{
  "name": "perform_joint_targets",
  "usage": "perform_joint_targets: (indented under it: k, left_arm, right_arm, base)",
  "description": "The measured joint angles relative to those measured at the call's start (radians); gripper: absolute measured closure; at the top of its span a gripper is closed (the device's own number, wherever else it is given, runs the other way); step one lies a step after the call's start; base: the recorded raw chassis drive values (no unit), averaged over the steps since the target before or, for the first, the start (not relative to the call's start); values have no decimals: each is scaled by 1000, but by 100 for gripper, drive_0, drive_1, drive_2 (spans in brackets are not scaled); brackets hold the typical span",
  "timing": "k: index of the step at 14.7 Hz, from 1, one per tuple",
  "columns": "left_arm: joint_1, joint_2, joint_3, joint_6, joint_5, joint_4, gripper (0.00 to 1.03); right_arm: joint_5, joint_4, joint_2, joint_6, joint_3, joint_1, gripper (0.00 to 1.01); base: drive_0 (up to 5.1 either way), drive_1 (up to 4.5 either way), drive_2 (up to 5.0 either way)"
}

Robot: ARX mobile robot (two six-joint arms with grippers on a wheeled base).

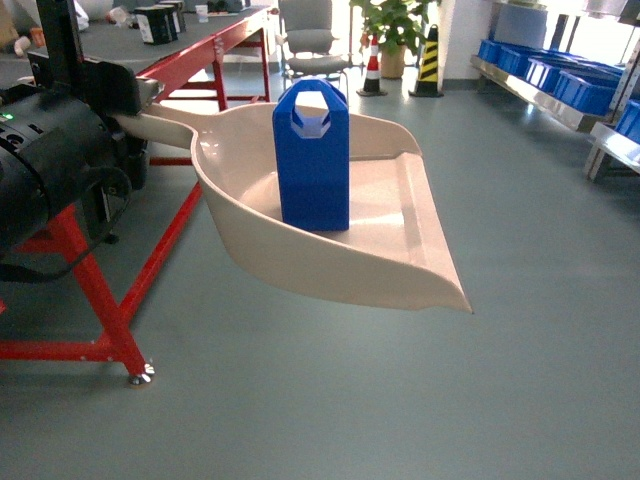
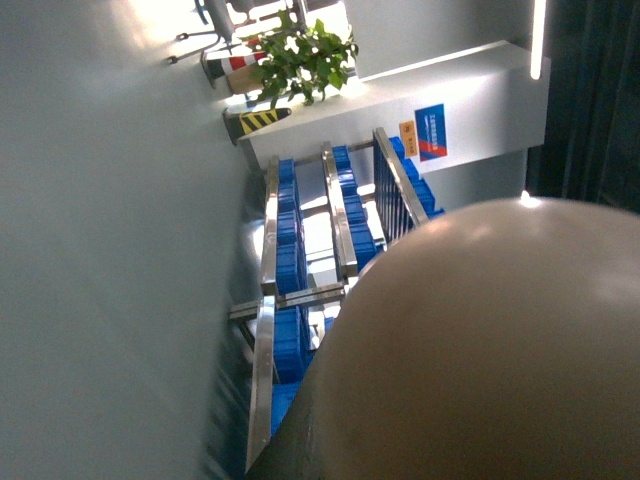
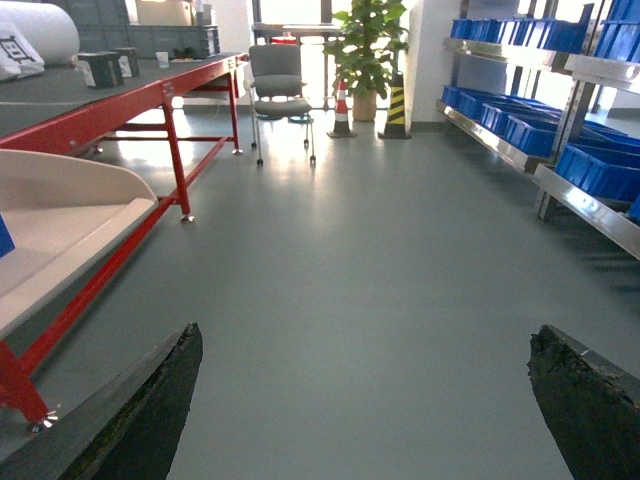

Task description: Place part in tray to right shelf

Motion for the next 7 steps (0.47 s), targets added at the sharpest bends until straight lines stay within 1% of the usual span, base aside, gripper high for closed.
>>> perform_joint_targets:
  k: [3,4,7]
  left_arm:
    - [-7,0,0,1,1,1,91]
    - [-14,0,0,-1,10,0,91]
    - [-1,-1,0,0,1,-2,91]
  right_arm:
    - [1,-1,0,0,0,0,3]
    - [1,0,0,0,0,0,3]
    - [1,0,0,0,0,0,3]
  base:
    - [492,-108,-344]
    - [492,-108,-344]
    - [492,-108,-344]
